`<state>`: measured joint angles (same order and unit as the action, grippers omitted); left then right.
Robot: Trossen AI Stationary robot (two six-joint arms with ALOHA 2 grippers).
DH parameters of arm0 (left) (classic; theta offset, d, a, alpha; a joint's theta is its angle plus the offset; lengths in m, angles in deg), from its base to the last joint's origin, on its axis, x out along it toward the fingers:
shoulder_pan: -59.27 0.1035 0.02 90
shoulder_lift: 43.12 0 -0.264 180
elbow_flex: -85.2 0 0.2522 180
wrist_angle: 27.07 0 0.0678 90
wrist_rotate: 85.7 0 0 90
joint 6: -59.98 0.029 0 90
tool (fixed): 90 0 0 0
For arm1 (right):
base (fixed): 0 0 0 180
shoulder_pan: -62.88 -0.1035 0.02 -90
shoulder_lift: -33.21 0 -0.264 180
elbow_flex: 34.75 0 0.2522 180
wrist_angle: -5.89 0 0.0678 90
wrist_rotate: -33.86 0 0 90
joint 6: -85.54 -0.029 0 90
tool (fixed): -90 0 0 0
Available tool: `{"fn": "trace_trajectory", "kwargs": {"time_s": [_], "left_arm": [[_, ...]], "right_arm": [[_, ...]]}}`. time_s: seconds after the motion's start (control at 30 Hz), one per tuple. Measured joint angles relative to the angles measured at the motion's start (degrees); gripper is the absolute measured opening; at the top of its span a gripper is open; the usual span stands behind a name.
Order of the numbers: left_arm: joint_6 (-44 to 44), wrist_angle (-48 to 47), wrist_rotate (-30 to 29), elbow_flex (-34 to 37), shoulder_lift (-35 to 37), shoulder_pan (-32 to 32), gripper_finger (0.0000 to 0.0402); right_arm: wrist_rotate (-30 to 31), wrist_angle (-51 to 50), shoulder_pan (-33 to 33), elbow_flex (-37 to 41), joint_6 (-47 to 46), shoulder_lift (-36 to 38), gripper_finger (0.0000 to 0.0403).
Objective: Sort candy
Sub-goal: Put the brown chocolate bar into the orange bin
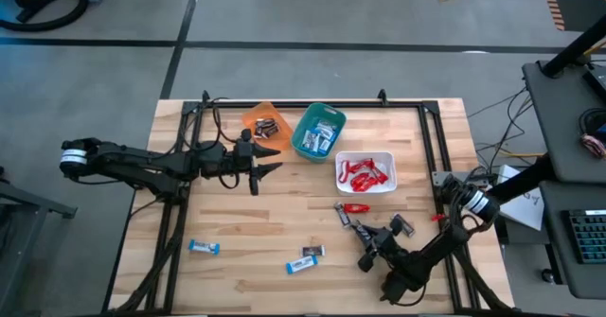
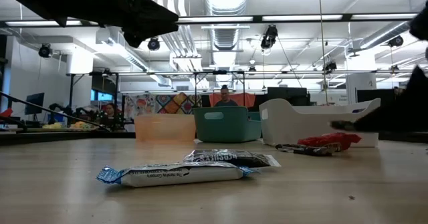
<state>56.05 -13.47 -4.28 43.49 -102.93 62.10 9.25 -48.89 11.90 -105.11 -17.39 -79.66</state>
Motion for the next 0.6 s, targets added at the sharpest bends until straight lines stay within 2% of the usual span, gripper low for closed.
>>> {"fn": "trace_trajectory", "kwargs": {"time_s": [0.2, 0.33, 0.47, 0.6], "left_arm": [[0.0, 0.11, 0.0, 0.0, 0.0, 0.0, 0.0154], [0.0, 0.11, 0.02, 0.0, 0.0, 0.0, 0.0154], [0.0, 0.06, 0.04, 0.0, 0.08, 0.0, 0.0154], [0.0, -0.12, 0.09, 0.0, 0.68, 0.0, 0.0154]], "right_arm": [[6.17, -0.2, 0.6, -0.02, 4.02, 5.59, 0.0122], [10.39, 0.47, 2.23, -0.04, 10.4, 10.15, 0.0122], [12.59, 5.54, 4.62, -0.44, 23.59, 14.68, 0.0122], [11.82, 14.28, 7.98, -0.83, 40.14, 18.34, 0.0122]]}}
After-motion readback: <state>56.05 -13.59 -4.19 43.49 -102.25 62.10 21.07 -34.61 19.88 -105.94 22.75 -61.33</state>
